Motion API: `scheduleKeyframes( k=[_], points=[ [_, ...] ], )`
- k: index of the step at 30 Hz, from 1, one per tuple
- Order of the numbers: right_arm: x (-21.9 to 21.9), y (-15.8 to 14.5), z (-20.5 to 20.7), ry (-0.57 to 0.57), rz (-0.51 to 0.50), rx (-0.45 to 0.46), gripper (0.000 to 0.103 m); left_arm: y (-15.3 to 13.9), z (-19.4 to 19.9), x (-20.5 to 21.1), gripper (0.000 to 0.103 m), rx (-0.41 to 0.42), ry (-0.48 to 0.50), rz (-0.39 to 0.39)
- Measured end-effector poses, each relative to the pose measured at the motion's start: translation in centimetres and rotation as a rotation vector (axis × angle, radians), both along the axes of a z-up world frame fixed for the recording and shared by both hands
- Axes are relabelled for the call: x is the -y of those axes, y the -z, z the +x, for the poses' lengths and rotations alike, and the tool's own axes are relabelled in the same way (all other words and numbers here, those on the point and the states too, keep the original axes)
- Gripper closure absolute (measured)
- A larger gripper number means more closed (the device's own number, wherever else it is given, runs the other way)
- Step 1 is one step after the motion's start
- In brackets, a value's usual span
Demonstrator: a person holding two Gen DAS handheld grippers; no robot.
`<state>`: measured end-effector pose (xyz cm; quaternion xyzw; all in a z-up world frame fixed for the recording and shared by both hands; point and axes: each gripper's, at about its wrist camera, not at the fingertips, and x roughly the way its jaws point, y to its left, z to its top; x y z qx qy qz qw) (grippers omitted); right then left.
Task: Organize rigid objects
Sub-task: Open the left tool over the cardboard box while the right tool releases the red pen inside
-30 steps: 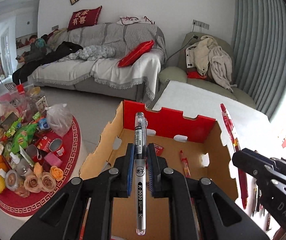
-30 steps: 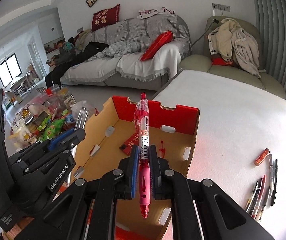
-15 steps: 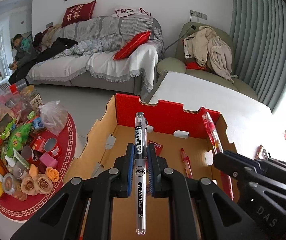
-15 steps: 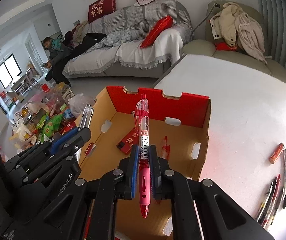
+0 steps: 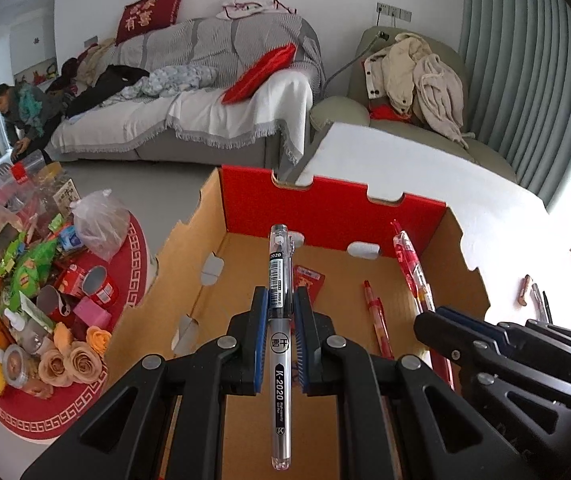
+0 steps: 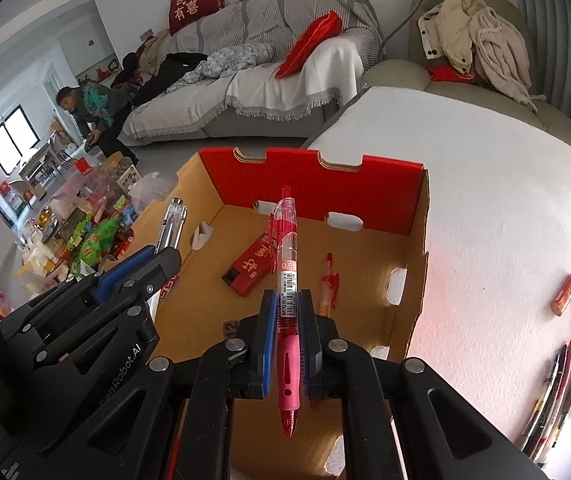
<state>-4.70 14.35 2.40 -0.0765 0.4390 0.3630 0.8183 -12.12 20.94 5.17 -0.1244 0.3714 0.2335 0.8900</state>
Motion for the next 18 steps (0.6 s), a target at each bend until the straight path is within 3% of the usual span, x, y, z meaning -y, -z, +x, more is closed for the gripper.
scheduleKeyframes(
  k=[4, 6, 7, 8, 10, 12, 14, 17, 18],
  points=[
    [-0.2, 0.7, 0.2, -0.004, -0.022, -0.028, 0.092, 0.6, 0.4, -0.1, 0.086, -0.051, 0.001, -0.005],
    [0.0, 0.9, 0.3, 0.005, -0.029, -0.036, 0.091, 0.8, 0.6, -0.3, 0.059, -0.073, -0.006, -0.018],
    [0.2, 0.9, 0.4, 0.014, -0.033, -0.033, 0.088, 0.8, 0.6, -0.4, 0.035, -0.079, -0.008, -0.03],
    [0.4, 0.8, 0.5, 0.029, -0.039, -0.029, 0.085, 0.7, 0.6, -0.7, 0.023, -0.089, -0.032, -0.03],
    [1.0, 0.3, 0.8, 0.041, -0.027, -0.024, 0.07, 0.6, 0.3, -1.4, 0.016, -0.076, -0.048, -0.052],
    [2.1, -0.4, 1.1, 0.076, -0.008, -0.011, 0.033, 0.7, 0.0, -2.4, 0.003, -0.078, -0.085, -0.092],
    [3.6, -1.4, 1.1, 0.086, 0.075, -0.027, 0.033, 0.8, -0.5, -3.2, 0.0, -0.052, -0.094, -0.152],
    [6.4, -2.7, 0.7, 0.15, 0.122, 0.008, 0.016, 0.1, -0.9, -2.7, 0.0, -0.017, -0.083, -0.145],
    [7.6, -3.0, 0.5, 0.171, 0.139, 0.023, 0.016, -0.3, -1.0, -2.0, 0.0, -0.002, -0.063, -0.139]
  ],
)
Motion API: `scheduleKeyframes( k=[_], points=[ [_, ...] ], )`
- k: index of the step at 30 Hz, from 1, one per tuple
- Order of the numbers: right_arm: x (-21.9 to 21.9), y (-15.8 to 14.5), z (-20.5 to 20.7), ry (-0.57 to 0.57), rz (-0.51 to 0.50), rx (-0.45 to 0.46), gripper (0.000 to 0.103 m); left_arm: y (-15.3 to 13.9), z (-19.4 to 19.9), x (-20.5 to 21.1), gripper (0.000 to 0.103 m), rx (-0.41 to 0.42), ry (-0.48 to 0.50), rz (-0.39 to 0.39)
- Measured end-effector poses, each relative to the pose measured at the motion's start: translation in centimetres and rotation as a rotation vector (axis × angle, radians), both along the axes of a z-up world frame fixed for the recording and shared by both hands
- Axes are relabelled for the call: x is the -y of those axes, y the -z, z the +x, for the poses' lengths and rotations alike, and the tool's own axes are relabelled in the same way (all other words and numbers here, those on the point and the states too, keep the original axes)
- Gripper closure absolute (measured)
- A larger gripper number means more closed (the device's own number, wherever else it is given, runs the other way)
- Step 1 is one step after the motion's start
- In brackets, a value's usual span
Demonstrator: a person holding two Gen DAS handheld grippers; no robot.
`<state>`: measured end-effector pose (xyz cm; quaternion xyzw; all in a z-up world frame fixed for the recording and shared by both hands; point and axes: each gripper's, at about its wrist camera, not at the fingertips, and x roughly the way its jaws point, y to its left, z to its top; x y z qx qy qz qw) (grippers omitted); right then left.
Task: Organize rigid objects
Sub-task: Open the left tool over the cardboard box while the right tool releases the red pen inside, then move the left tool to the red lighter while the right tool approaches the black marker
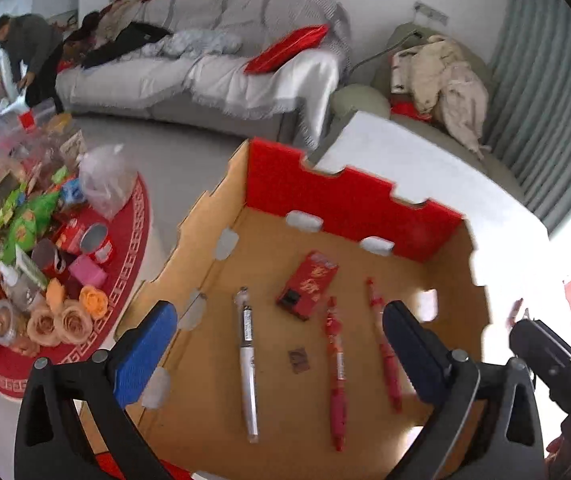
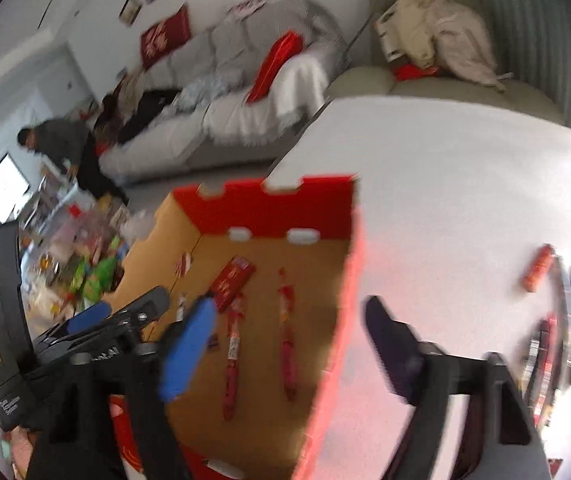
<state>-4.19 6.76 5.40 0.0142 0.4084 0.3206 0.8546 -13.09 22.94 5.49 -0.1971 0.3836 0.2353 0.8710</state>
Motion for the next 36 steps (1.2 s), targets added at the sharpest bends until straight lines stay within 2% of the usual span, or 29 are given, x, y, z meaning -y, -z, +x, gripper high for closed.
scheduleKeyframes(
  k=[4, 9, 12, 17, 20, 22, 25, 28, 32, 36],
  points=[
    [6.0, 0.1, 0.1, 0.134, 0.036, -0.013, 0.016, -1.9, 1.2, 3.9, 0.0, 0.032, 0.122, -0.003],
    [15.0, 2.1, 1.2, 0.336, 0.012, -0.075, 0.016, -3.4, 4.9, 13.5, 0.0, 0.012, 0.367, 0.069],
    [20.1, 3.2, 2.1, 0.45, -0.009, -0.105, 0.016, -2.9, 8.2, 19.8, 0.0, -0.03, 0.483, 0.133],
    [26.7, 4.4, 3.5, 0.545, -0.009, -0.171, 0.016, -0.3, 15.7, 27.0, 0.0, -0.089, 0.561, 0.269],
    [28.8, 4.9, 4.0, 0.561, -0.008, -0.174, 0.016, 1.9, 19.9, 29.0, 0.0, -0.148, 0.601, 0.332],
    [30.1, 5.3, 4.2, 0.563, 0.001, -0.18, 0.016, 4.2, 22.4, 29.9, 0.0, -0.22, 0.633, 0.376],
    [31.1, 5.6, 4.9, 0.564, 0.028, -0.19, 0.016, 7.1, 24.8, 30.3, 0.0, -0.294, 0.655, 0.362],
    [31.0, 5.9, 5.5, 0.555, 0.043, -0.187, 0.016, 8.7, 26.3, 30.2, 0.0, -0.326, 0.664, 0.342],
    [30.5, 6.2, 6.5, 0.527, 0.03, -0.171, 0.016, 9.0, 28.2, 29.7, 0.0, -0.314, 0.643, 0.323],
    [29.2, 6.6, 8.0, 0.502, -0.027, -0.153, 0.016, 9.2, 28.9, 28.0, 0.0, -0.313, 0.54, 0.383]
  ],
)
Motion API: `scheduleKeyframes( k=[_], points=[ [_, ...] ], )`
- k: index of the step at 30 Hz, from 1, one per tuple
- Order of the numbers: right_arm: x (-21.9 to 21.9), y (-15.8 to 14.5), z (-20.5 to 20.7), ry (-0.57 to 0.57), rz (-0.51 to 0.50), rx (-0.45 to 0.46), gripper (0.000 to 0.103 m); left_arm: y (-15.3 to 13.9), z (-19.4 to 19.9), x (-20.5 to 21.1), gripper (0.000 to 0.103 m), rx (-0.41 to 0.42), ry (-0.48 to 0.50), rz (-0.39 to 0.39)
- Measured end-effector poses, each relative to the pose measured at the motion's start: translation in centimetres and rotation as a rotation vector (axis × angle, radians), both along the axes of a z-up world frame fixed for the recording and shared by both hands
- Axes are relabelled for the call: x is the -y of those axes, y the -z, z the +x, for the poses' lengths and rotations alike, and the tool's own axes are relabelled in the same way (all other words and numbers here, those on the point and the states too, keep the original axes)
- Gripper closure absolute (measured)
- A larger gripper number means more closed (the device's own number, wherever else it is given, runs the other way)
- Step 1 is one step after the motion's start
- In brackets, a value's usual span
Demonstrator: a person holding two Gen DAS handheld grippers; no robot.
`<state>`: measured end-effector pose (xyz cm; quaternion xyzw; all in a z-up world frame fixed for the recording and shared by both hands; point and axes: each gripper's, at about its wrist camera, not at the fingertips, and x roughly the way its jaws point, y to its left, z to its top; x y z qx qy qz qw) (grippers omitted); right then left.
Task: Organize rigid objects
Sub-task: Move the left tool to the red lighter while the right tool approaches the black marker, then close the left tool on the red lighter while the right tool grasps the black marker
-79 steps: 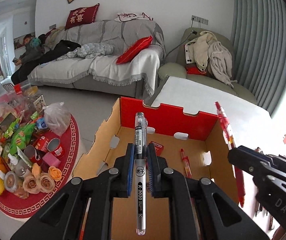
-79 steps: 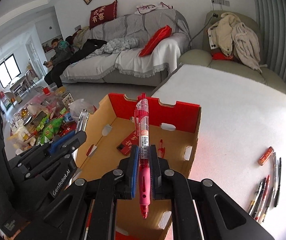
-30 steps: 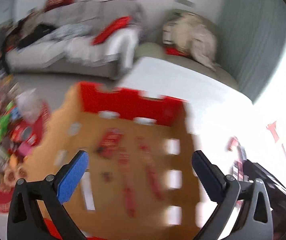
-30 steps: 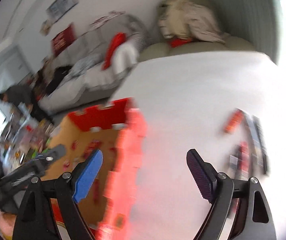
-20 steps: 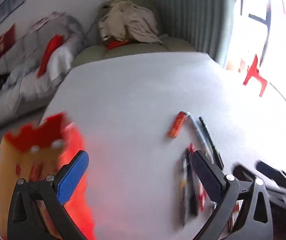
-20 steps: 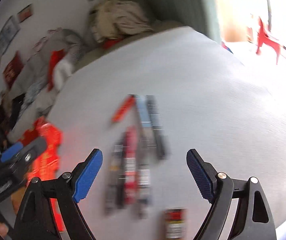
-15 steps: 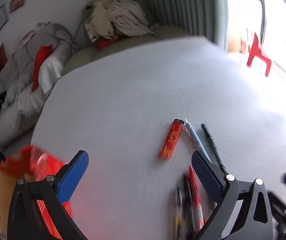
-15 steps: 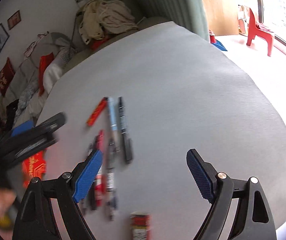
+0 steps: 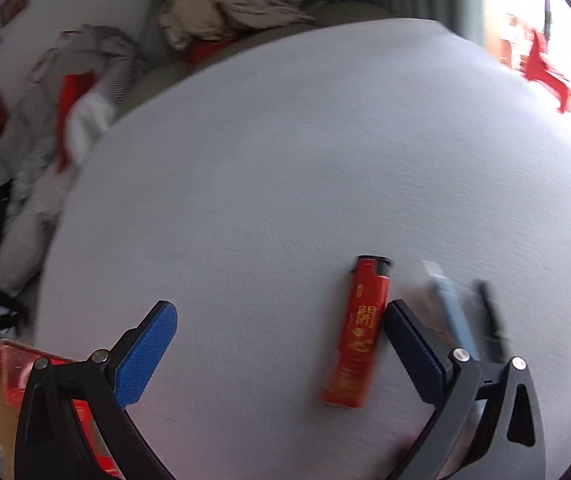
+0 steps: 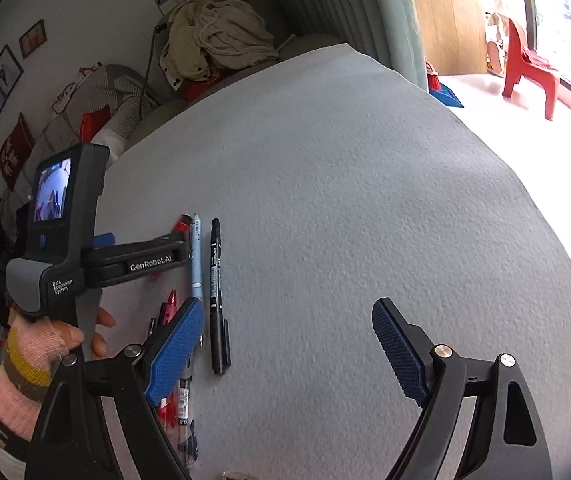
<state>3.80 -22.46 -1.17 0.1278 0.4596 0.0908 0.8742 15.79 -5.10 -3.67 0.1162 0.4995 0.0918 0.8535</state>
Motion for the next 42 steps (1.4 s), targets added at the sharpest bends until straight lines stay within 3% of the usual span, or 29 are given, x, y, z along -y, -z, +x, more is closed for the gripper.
scheduleKeyframes(
  k=[2, 7, 10, 12, 17, 23, 30, 39, 42],
  points=[
    [-1.1, 0.4, 0.9, -0.023, -0.034, -0.004, 0.016, 0.1, 0.0, -0.7, 0.0, 0.008, -0.018, -0.034],
    [-4.3, 0.9, 2.6, -0.088, -0.129, 0.0, 0.016, -0.1, -0.6, 0.5, 0.0, 0.035, 0.006, 0.019],
    [-5.9, 1.5, 3.2, -0.116, -0.203, -0.013, 0.017, 0.1, -0.9, 0.3, 0.0, 0.044, -0.02, -0.006],
    [-6.3, 2.1, 3.6, -0.119, -0.234, -0.03, 0.03, 0.1, -0.9, 0.0, 0.0, 0.052, -0.038, -0.029],
    [-7.3, 2.6, 3.6, -0.128, -0.358, -0.001, 0.044, 0.1, -0.9, 0.5, 0.0, 0.089, -0.045, 0.003],
    [-7.8, 2.5, 3.4, -0.172, -0.382, -0.004, 0.048, 0.2, -1.5, 1.9, 0.0, 0.148, -0.03, 0.02],
    [-7.7, 2.5, 3.4, -0.173, -0.367, -0.007, 0.048, 0.3, -1.4, -0.2, 0.0, 0.12, -0.117, -0.157],
    [-7.9, 2.4, 3.4, -0.18, -0.371, -0.01, 0.048, 0.4, -1.2, -0.5, 0.0, 0.137, -0.102, -0.195],
    [-7.9, 2.3, 3.5, -0.185, -0.376, -0.013, 0.048, 0.6, -1.0, -1.1, 0.0, 0.128, -0.117, -0.246]
  ],
)
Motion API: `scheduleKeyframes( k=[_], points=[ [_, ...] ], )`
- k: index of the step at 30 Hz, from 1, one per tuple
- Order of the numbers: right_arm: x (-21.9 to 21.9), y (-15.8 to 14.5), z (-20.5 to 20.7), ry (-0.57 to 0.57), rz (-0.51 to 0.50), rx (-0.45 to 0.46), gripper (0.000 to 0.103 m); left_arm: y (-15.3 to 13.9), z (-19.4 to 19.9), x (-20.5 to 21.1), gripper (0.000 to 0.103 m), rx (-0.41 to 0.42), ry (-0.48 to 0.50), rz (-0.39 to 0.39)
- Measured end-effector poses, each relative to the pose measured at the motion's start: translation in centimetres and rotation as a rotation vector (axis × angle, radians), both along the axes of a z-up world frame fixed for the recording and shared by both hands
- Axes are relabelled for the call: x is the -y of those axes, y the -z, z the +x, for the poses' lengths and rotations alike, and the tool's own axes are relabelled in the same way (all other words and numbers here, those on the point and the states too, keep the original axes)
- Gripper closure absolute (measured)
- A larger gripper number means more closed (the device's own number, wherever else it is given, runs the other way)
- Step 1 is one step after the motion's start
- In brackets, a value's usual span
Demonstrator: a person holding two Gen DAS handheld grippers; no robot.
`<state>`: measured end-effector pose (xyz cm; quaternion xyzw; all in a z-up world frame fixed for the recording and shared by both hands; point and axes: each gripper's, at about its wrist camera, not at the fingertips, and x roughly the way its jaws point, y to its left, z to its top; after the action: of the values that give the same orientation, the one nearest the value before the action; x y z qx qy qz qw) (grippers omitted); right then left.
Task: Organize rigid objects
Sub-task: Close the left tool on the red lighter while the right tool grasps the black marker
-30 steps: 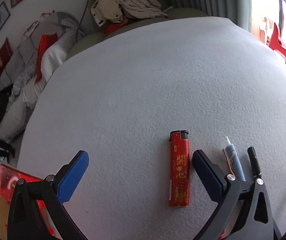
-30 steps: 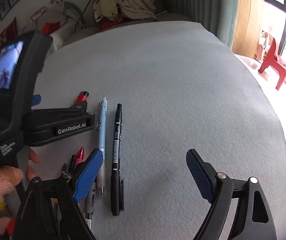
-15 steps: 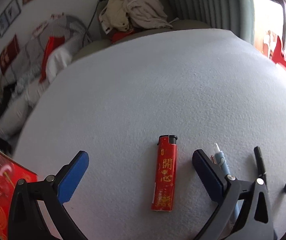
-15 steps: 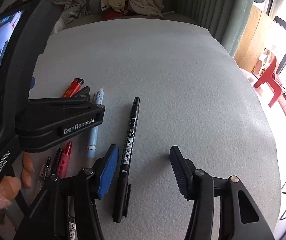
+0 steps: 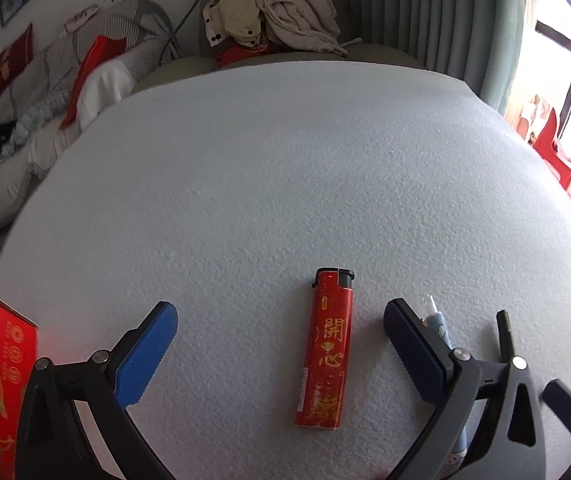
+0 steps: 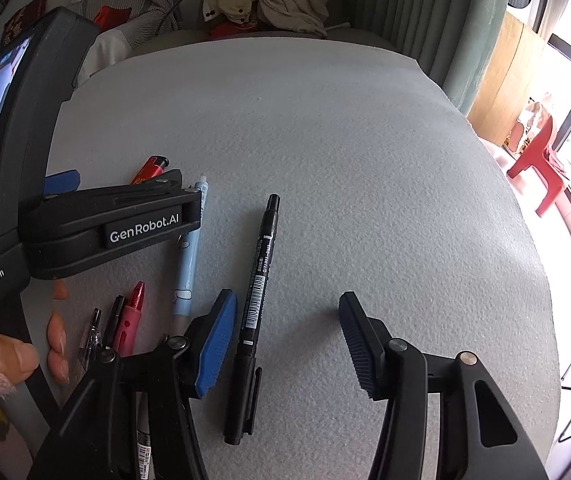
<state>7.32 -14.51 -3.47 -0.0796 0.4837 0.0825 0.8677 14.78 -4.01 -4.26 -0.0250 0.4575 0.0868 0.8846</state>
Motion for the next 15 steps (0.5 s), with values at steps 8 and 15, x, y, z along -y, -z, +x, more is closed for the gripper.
scheduleKeyframes(
  k=[8, 15],
  points=[
    [-1.2, -0.2, 0.0, -0.069, -0.008, -0.028, 0.093, -0.5, 0.5, 0.5, 0.016, -0.033, 0.052, -0.053],
    [1.0, -0.7, -1.1, -0.039, 0.147, -0.064, 0.093, -2.1, -0.2, 3.0, 0.083, -0.051, 0.187, -0.102]
  ],
)
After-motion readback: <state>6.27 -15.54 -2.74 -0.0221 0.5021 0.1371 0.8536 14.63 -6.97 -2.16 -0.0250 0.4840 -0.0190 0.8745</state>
